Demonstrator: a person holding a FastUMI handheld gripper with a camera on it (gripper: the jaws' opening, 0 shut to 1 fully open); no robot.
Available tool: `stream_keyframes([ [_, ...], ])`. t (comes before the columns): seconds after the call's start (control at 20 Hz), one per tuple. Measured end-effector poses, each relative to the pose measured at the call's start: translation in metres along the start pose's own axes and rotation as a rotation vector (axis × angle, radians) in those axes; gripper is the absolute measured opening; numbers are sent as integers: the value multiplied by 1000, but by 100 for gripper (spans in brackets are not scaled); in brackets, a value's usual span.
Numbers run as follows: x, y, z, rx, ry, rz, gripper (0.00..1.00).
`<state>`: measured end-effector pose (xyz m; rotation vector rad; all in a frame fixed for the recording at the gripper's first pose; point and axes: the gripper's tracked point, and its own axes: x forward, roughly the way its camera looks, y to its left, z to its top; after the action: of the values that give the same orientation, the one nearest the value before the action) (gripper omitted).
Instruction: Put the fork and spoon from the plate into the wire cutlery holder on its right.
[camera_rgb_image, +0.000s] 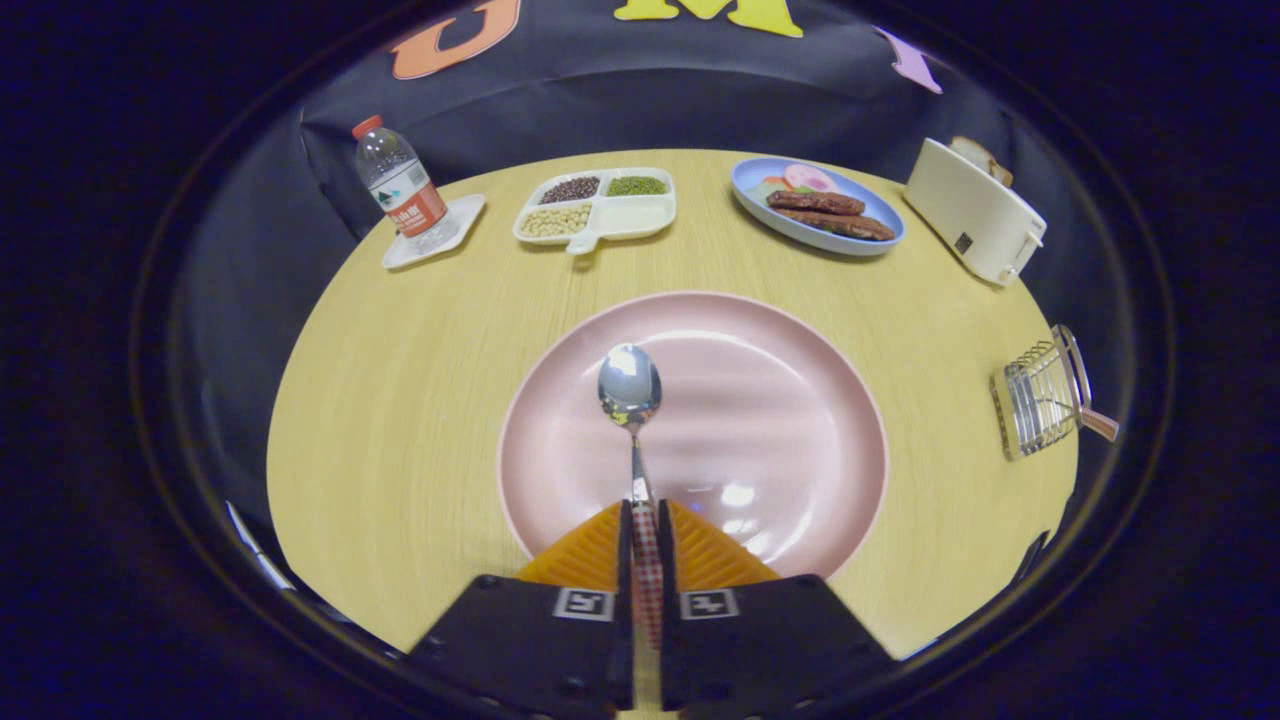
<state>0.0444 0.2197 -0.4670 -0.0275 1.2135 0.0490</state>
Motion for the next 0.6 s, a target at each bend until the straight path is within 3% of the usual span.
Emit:
stream_keyframes([
  [0.05, 0, 1, 0, 7, 7, 5, 8],
  [0.25, -6, -7, 1, 22, 6, 13, 8],
  [0.3, -15, -6, 3, 32, 10, 27, 3],
  [0.6, -53, -31, 12, 44, -5, 48, 3],
])
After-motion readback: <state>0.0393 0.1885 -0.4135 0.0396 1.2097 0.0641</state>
